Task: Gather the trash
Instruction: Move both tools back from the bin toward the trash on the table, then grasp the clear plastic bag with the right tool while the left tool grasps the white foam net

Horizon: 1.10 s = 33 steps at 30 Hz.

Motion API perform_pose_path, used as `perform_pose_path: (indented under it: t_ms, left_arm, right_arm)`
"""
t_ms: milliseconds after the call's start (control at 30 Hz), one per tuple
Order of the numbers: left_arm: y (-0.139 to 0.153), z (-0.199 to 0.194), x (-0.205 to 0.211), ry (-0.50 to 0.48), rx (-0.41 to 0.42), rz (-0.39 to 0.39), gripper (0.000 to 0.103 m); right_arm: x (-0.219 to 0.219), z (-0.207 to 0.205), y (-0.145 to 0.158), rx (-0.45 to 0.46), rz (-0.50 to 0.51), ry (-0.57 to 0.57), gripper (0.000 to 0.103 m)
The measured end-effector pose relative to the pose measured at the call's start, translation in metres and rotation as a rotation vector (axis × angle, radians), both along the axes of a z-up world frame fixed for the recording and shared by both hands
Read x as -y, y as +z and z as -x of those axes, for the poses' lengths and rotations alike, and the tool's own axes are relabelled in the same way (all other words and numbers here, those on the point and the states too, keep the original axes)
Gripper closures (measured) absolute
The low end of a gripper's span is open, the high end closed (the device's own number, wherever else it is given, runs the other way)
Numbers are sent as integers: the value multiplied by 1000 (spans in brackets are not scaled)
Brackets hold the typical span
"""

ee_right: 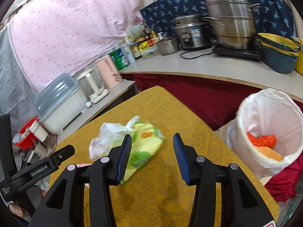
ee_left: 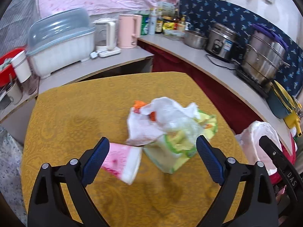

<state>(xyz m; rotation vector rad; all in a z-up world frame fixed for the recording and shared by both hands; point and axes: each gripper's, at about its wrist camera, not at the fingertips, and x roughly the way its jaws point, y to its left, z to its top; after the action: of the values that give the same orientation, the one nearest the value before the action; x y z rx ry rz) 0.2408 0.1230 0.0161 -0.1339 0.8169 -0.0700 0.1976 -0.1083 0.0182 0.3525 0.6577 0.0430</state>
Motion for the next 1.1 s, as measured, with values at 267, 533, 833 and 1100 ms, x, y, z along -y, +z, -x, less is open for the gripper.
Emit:
perform_pose_path:
  t_ms: [267, 533, 833, 1100]
  left_arm:
    - [-16, -8, -55, 92, -43, 29, 14]
    - [-30, -24, -88, 142, -86, 80, 14]
    - [-40, -45, -91, 119, -116, 143, 14]
    - [-54, -69, -63, 19, -156, 194, 14]
  right_arm:
    - [-62, -32, -9, -28, 37, 102, 53]
    - [-99, -66, -22, -43, 78, 142, 41]
    - [-115, -103, -56, -121, 111, 150, 42]
    - [-100, -103, -73, -157, 66, 145, 82]
